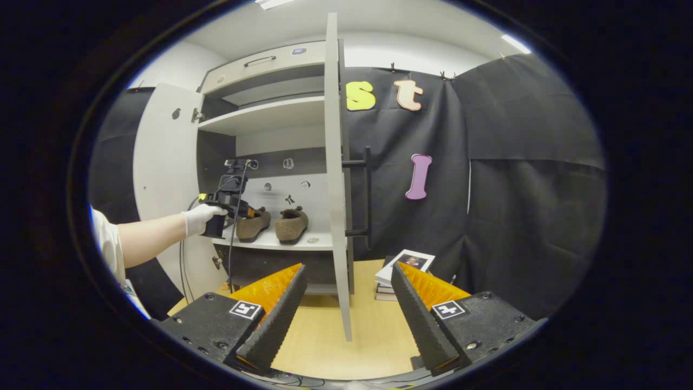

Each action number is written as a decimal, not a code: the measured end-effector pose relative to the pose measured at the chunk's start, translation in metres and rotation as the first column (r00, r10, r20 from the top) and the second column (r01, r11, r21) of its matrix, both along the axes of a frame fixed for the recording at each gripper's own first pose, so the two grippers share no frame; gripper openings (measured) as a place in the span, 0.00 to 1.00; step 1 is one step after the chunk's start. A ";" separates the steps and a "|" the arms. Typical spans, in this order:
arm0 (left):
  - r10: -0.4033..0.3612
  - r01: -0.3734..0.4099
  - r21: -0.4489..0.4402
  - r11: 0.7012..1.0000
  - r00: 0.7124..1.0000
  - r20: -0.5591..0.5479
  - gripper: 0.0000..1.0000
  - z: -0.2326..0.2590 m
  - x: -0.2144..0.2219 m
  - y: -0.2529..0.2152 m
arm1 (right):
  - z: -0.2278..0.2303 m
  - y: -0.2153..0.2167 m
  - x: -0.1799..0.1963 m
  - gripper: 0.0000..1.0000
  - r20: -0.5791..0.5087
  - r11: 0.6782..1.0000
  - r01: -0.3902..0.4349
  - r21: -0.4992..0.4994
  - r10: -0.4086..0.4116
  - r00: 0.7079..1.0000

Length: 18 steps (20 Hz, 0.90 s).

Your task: Grab one shoe with the right hand and put it into the shoe cabinet, grab the other shoe with the left hand and put it into the shoe cabinet; then close the right door with the right hand and the left door with the left hand.

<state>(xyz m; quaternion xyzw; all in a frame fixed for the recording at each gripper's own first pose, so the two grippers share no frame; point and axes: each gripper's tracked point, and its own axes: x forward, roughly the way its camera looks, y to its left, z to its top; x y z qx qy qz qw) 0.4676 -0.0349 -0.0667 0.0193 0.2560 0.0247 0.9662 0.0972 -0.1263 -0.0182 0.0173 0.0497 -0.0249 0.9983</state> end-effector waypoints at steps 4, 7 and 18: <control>-0.039 0.039 0.005 0.999 0.997 0.065 0.95 0.026 -0.035 -0.013 | 0.007 0.012 -0.009 1.00 0.020 1.000 -0.018 -0.003 0.018 1.000; -0.077 0.074 0.028 0.997 0.985 0.152 0.95 0.059 -0.067 -0.026 | 0.010 0.022 -0.020 0.99 0.038 0.999 -0.031 -0.009 0.031 0.999; -0.117 0.120 0.019 0.993 0.903 0.413 0.96 0.151 -0.237 -0.033 | 0.013 0.066 -0.063 0.99 0.065 0.997 -0.073 -0.024 0.074 0.995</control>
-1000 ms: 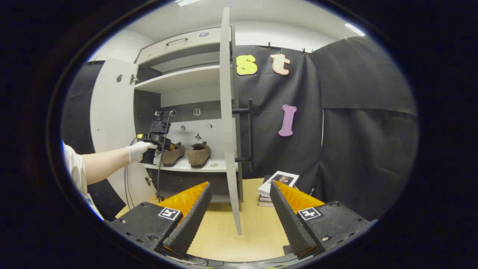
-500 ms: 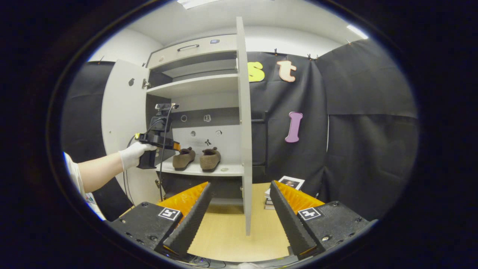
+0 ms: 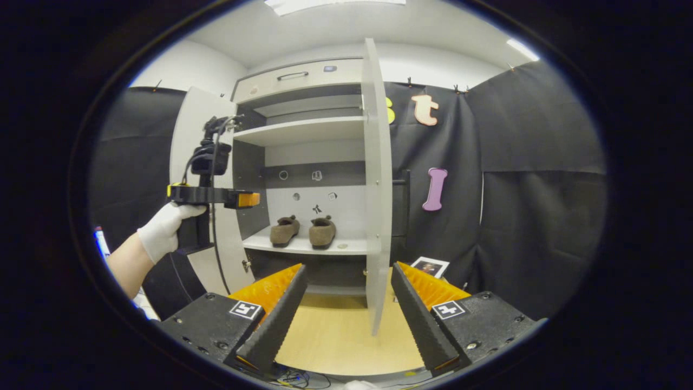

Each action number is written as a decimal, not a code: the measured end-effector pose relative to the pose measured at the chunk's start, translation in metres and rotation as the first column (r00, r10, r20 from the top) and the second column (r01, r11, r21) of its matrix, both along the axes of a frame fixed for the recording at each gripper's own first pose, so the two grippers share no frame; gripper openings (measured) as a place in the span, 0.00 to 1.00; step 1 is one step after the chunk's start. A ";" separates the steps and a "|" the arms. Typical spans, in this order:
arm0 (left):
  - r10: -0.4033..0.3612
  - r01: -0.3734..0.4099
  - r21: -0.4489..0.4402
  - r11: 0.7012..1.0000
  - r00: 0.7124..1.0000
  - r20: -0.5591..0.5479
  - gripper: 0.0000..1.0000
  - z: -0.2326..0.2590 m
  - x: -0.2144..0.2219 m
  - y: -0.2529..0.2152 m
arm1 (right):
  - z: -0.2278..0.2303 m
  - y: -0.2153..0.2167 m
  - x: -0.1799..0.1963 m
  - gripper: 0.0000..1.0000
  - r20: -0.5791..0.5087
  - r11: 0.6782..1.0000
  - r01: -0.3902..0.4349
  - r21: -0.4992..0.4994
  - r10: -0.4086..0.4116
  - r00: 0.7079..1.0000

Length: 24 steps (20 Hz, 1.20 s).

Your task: Grab one shoe with the right hand and put it into the shoe cabinet, grab the other shoe with the left hand and put it into the shoe cabinet; then close the right door with the right hand and the left door with the left hand.

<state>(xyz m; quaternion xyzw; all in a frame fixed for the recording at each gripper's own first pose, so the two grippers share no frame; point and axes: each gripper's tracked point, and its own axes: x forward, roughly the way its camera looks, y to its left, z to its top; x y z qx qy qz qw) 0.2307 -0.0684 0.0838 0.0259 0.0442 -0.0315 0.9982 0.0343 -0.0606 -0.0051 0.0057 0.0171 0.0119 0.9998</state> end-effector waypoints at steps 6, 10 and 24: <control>0.015 -0.015 -0.010 1.000 0.999 0.052 0.96 -0.001 -0.093 0.032 | -0.001 0.019 -0.018 0.99 0.007 1.000 -0.010 -0.021 0.010 1.000; 0.034 -0.031 -0.033 0.999 0.997 0.072 0.96 -0.001 -0.146 0.054 | -0.006 0.034 -0.024 0.99 -0.002 1.000 -0.020 -0.011 0.020 1.000; 0.042 -0.037 -0.103 0.994 0.998 0.041 0.96 -0.053 -0.271 0.068 | -0.028 0.039 -0.043 1.00 -0.038 0.999 0.031 -0.032 -0.032 0.999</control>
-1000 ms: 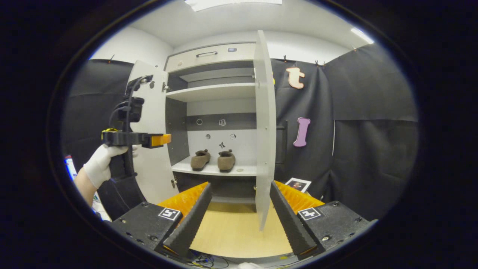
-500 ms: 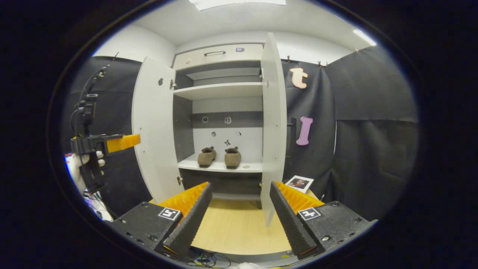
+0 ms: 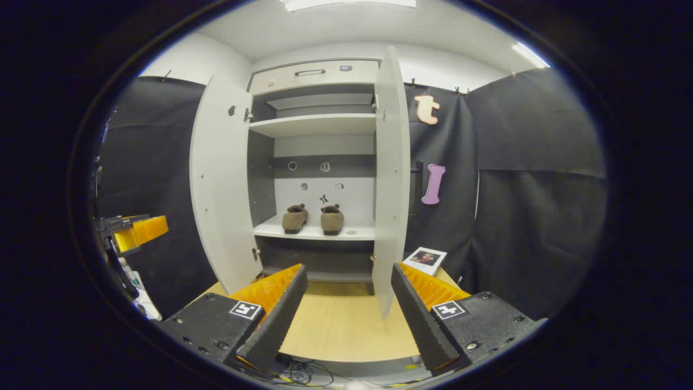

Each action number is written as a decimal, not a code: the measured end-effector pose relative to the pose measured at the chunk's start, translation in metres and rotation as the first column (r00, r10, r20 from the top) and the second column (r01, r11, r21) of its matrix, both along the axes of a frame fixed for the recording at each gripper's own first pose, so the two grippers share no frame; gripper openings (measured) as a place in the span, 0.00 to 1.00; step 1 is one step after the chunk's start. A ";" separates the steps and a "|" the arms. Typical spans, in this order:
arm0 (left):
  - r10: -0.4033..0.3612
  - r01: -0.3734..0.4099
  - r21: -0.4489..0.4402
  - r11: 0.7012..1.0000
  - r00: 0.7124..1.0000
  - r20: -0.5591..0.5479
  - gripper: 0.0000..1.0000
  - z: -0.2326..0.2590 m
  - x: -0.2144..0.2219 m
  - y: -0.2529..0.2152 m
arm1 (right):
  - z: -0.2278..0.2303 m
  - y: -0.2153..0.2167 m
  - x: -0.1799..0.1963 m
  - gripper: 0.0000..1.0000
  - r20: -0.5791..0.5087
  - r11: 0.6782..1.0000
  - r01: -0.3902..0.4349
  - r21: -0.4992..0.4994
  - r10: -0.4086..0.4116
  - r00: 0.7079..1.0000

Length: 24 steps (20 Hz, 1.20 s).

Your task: Grab one shoe with the right hand and put it into the shoe cabinet, grab the other shoe with the left hand and put it into the shoe cabinet; then close the right door with the right hand and the left door with the left hand.

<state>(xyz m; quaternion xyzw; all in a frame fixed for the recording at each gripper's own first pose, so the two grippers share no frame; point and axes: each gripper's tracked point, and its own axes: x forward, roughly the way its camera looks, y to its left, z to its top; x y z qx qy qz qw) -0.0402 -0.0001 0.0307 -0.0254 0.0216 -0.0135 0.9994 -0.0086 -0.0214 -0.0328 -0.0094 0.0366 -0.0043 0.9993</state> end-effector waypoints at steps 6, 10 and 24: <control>-0.013 0.013 0.012 1.000 1.000 0.008 0.96 0.003 0.000 -0.011 | 0.030 -0.043 0.023 1.00 0.051 0.998 0.050 -0.023 -0.049 0.998; 0.006 -0.006 0.006 1.000 1.000 0.017 0.96 0.009 0.007 -0.025 | 0.059 -0.103 0.060 1.00 0.098 0.993 0.114 -0.013 -0.113 0.989; 0.153 -0.153 0.028 0.988 0.988 -0.001 0.96 0.012 0.033 -0.083 | 0.085 -0.193 0.196 0.99 0.077 0.999 0.036 0.030 -0.038 0.996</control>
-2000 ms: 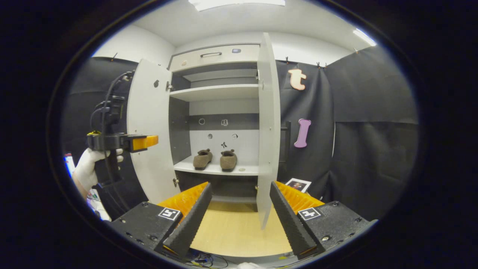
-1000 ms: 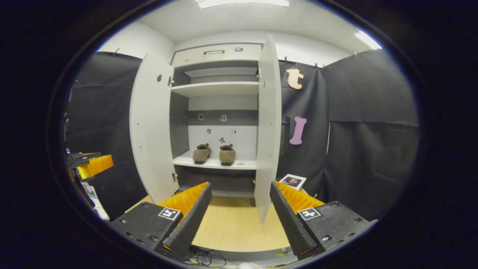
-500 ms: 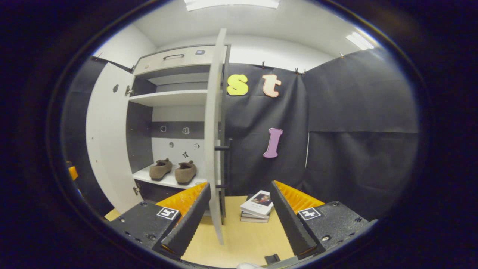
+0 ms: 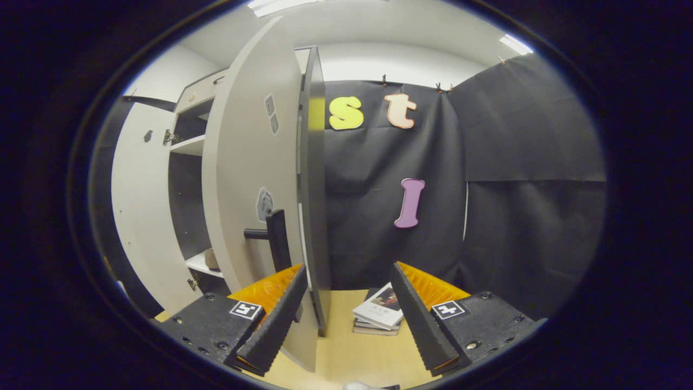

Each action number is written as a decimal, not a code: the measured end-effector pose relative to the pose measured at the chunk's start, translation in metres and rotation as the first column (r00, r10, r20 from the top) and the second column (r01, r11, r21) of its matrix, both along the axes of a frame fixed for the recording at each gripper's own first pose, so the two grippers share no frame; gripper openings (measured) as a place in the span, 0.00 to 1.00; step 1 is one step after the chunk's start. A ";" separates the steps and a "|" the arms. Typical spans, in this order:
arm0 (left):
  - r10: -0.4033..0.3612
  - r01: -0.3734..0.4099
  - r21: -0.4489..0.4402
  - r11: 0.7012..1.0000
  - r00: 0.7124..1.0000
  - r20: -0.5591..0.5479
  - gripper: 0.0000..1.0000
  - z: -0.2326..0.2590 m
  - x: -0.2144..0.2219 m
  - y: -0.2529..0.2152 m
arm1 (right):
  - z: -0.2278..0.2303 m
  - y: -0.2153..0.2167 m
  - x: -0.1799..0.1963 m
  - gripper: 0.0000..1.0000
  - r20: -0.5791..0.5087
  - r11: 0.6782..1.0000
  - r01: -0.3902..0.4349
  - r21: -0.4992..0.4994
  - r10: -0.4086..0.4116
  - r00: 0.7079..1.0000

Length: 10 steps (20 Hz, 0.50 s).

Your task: Grab one shoe with the right hand and put it into the shoe cabinet, grab the other shoe with the left hand and put it into the shoe cabinet; then close the right door with the right hand and the left door with the left hand.

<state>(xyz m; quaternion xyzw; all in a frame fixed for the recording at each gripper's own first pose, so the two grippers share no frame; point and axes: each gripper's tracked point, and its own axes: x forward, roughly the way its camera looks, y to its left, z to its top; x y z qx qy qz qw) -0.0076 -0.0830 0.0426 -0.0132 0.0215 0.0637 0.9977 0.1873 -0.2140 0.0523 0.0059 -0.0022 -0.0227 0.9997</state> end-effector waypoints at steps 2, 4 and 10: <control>0.015 -0.015 -0.004 1.000 1.000 -0.006 0.96 -0.002 0.003 -0.001 | 0.004 0.000 0.002 0.98 0.014 1.000 -0.012 -0.024 0.013 1.000; 0.020 -0.020 -0.005 1.000 1.000 -0.016 0.99 -0.006 0.006 -0.001 | 0.004 0.012 -0.002 0.95 0.022 0.999 -0.037 -0.019 0.037 0.999; 0.032 -0.032 -0.003 0.999 0.999 -0.019 0.96 -0.007 0.006 0.009 | 0.000 0.044 -0.002 0.93 0.007 0.997 -0.072 -0.012 0.072 0.997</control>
